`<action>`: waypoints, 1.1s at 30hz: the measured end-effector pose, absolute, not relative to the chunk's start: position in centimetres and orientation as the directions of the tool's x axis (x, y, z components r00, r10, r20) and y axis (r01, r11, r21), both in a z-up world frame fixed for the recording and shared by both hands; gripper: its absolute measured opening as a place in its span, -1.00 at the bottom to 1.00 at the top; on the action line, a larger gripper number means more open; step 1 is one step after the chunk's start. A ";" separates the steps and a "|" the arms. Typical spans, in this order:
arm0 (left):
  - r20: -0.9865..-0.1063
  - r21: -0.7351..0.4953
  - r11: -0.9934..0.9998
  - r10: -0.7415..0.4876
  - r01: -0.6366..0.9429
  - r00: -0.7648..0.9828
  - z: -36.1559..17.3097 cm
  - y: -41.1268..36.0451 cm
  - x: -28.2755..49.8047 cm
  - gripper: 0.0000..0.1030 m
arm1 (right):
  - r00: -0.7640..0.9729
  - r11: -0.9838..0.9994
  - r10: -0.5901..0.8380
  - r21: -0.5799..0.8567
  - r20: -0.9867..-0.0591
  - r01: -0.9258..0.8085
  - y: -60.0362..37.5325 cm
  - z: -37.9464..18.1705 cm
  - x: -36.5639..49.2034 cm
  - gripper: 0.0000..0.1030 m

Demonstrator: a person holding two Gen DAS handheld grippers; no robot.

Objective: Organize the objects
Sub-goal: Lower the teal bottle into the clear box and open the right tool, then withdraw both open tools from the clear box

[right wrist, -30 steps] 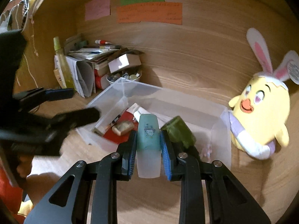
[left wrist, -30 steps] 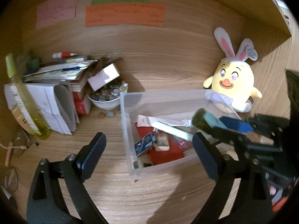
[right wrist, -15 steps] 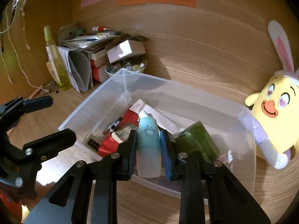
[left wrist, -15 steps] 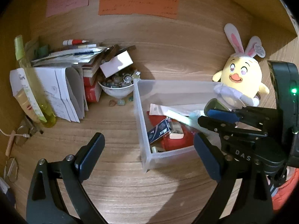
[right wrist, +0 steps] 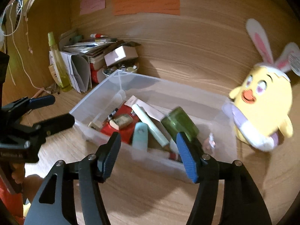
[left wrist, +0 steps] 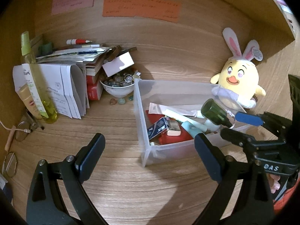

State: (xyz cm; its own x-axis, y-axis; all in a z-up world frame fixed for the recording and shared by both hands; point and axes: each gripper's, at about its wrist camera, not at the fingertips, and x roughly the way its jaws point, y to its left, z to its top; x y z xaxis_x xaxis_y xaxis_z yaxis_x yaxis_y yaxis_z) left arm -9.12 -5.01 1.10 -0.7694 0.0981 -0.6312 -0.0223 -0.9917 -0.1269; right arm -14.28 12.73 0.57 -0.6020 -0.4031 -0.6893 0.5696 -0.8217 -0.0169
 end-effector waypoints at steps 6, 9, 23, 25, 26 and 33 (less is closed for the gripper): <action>-0.615 -0.097 -0.995 0.083 -0.029 -0.784 1.0 -3.8 -8.5 0.88 | -0.644 -0.847 -0.392 -0.016 -0.657 0.531 14.4 0.8 -12.5 0.57; -0.622 -0.098 -0.995 0.090 -0.036 -0.778 0.8 -3.3 -8.3 0.88 | -0.663 -0.846 -0.387 -0.038 -0.641 0.531 14.6 1.0 -11.4 0.59; -0.635 -0.106 -0.994 0.094 -0.034 -0.766 0.5 -2.7 -6.7 0.89 | -0.652 -0.840 -0.416 -0.006 -0.634 0.543 15.3 0.4 -9.1 0.59; -0.637 -0.103 -0.994 0.091 -0.033 -0.766 0.5 -2.7 -6.5 0.89 | -0.645 -0.841 -0.423 0.009 -0.636 0.542 15.5 0.3 -9.1 0.59; -0.637 -0.102 -0.994 0.091 -0.033 -0.766 0.5 -2.6 -6.4 0.89 | -0.642 -0.841 -0.426 0.016 -0.637 0.542 15.6 0.3 -9.1 0.59; -0.635 -0.103 -0.994 0.093 -0.036 -0.767 0.5 -2.5 -6.1 0.89 | -0.642 -0.845 -0.432 0.034 -0.633 0.534 16.2 0.5 -9.0 0.59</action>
State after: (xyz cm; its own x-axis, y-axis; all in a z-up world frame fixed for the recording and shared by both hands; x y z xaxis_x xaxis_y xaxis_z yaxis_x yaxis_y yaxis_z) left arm -6.06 -2.46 0.50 -0.7669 0.0934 -0.6349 -0.0357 -0.9940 -0.1031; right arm -8.97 16.17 0.53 -0.6423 -0.4320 -0.6331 0.5343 -0.8446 0.0344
